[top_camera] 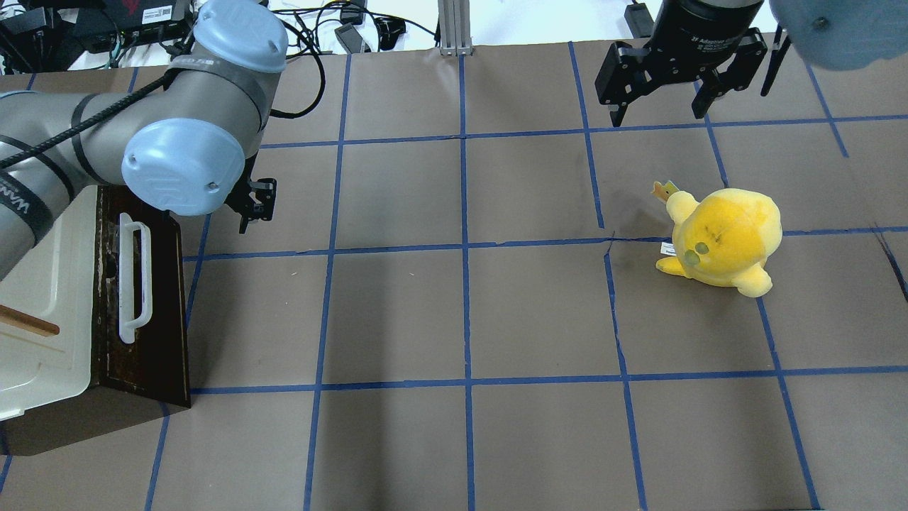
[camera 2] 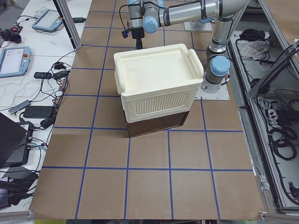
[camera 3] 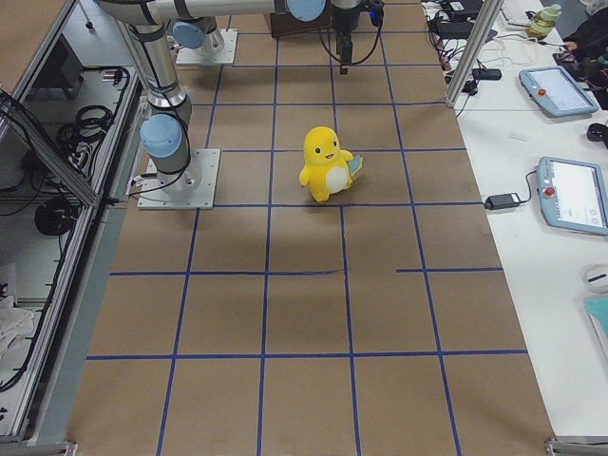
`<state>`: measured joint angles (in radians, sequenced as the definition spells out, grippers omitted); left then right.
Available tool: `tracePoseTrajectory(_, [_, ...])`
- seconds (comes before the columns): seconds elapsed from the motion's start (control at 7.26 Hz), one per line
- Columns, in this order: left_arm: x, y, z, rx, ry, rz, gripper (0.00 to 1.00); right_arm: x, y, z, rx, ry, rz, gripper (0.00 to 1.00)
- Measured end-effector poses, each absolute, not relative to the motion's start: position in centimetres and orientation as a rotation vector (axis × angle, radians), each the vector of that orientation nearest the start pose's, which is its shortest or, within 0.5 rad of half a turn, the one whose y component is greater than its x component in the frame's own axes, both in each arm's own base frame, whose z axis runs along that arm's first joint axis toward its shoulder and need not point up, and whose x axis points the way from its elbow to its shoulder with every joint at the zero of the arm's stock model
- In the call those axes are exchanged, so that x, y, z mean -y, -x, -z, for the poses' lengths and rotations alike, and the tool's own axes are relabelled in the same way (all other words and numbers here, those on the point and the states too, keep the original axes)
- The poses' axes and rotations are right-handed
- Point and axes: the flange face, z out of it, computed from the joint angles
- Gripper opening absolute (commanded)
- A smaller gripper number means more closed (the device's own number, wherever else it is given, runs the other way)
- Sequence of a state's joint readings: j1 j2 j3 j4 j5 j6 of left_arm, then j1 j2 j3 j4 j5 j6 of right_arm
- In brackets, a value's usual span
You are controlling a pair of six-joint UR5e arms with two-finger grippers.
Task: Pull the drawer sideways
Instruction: 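Move the left gripper down toward the white drawer handle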
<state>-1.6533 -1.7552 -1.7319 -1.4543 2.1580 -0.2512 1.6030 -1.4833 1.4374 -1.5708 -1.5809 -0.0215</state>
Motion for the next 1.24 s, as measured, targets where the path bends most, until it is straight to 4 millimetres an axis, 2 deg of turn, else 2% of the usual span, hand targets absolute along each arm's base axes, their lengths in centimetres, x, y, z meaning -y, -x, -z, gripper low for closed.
tracePoseTrajectory(0.41, [51.6,10.8,-29.3,-2.338,0.217,-0.186,1.0,52.9,-14.9,-50.9,-3.149,0.085,0.073,1.0])
tracePoseTrajectory(0.55, [51.9,10.4,-28.2,-2.294,0.233,-0.187,0.91,52.9,-14.9,-50.9,-3.149,0.085,0.073,1.0])
tracePoseTrajectory(0.83, [52.5,9.0,-26.7,-2.258,0.281,-0.205,0.83,52.9,-14.9,-50.9,-3.149,0.084,0.073,1.0])
tracePoseTrajectory(0.96, [52.8,7.7,-26.2,-2.251,0.312,-0.222,0.75,52.9,-14.9,-50.9,-3.149,0.084,0.073,1.0])
tracePoseTrajectory(1.24, [53.2,6.0,-25.8,-2.246,0.341,-0.25,0.74,52.9,-14.9,-50.9,-3.149,0.085,0.073,1.0])
